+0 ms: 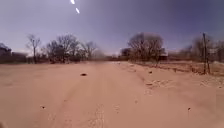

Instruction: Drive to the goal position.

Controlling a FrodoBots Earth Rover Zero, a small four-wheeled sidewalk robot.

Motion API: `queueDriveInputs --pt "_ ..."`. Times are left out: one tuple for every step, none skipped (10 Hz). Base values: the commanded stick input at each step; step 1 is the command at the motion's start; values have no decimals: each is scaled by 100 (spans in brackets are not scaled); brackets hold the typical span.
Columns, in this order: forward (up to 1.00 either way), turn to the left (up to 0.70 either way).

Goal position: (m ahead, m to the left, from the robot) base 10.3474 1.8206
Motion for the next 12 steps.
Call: queueDriveInputs --pt "100 0" --pt "100 0" --pt "100 0" --pt "100 0" --pt "100 0" --pt "100 0" --pt "100 0" --pt "100 0" --pt "100 0" --pt "100 0" --pt "100 0" --pt "100 0"
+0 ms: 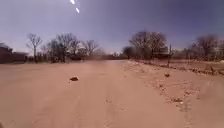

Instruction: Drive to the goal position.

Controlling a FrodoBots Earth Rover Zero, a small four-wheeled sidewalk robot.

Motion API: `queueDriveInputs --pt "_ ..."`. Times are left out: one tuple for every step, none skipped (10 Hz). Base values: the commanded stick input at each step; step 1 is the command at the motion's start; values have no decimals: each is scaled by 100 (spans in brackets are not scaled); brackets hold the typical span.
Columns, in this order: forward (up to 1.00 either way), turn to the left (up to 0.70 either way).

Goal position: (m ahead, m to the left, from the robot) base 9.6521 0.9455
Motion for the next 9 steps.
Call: queueDriveInputs --pt "100 0" --pt "100 0" --pt "100 0" --pt "100 0" --pt "100 0" --pt "100 0" --pt "100 0" --pt "100 0" --pt "100 0"
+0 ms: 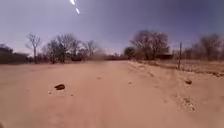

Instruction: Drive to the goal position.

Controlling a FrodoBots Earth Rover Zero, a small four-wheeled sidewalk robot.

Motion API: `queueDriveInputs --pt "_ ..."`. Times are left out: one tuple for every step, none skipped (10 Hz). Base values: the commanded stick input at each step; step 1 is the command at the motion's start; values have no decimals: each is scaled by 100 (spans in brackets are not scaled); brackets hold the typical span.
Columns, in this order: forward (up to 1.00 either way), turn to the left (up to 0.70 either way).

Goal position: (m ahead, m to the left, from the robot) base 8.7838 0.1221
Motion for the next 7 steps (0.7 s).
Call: queueDriveInputs --pt "100 0" --pt "100 0" --pt "100 0" --pt "100 0" --pt "100 0" --pt "100 0" --pt "100 0"
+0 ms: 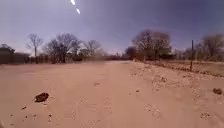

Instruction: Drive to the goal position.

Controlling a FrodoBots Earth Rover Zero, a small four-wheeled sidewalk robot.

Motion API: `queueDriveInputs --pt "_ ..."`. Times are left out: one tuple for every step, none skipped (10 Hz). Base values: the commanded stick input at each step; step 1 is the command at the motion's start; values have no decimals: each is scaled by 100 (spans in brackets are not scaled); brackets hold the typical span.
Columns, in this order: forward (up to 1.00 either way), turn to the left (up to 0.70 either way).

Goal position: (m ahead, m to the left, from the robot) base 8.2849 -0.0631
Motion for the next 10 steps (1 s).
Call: queueDriveInputs --pt "100 0" --pt "100 0" --pt "100 0" --pt "100 0" --pt "100 0" --pt "100 0" --pt "100 0" --pt "100 0" --pt "100 0" --pt "100 0"
